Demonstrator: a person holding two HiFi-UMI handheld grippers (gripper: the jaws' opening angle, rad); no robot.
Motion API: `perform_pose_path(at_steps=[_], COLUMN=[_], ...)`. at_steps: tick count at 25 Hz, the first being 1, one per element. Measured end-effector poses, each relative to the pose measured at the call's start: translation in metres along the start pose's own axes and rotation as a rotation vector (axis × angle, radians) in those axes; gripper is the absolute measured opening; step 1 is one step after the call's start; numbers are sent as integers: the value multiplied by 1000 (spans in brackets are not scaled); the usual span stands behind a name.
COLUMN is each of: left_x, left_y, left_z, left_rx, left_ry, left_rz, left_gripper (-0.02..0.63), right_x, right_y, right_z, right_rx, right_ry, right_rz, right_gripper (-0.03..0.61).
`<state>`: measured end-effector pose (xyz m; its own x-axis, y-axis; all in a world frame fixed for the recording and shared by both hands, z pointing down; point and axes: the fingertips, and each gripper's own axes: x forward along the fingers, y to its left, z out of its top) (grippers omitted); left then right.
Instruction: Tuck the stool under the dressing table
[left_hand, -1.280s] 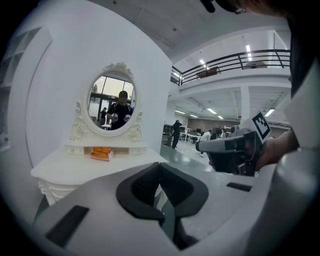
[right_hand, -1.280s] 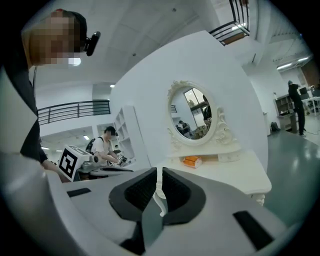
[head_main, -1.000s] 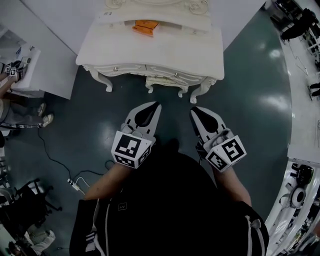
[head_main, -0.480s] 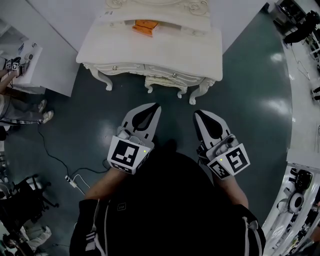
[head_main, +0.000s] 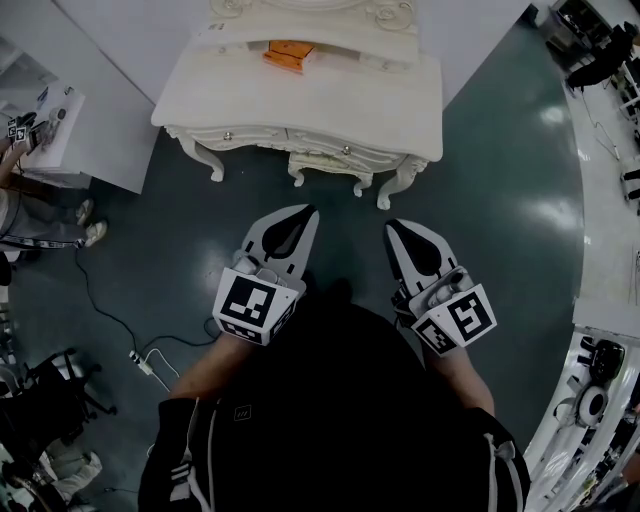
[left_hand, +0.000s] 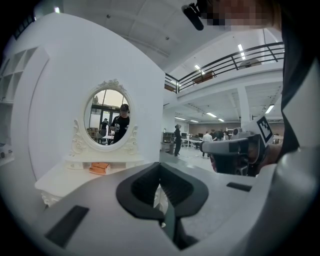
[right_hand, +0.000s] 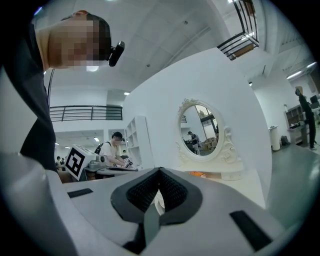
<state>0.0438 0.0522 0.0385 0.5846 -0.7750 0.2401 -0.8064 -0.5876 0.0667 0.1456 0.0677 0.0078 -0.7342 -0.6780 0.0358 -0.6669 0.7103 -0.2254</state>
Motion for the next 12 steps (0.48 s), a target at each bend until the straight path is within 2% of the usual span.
perform_pose_path(at_steps=[12], left_x=[-2], left_y=[-6], left_z=[-6], left_rx=[-5], left_ry=[20], left_rz=[-21], left_gripper=[8], right_x=[1], right_y=[4], right_z=[-6], right_rx=[32], right_ry=[13], right_rz=[7], right_gripper=[18])
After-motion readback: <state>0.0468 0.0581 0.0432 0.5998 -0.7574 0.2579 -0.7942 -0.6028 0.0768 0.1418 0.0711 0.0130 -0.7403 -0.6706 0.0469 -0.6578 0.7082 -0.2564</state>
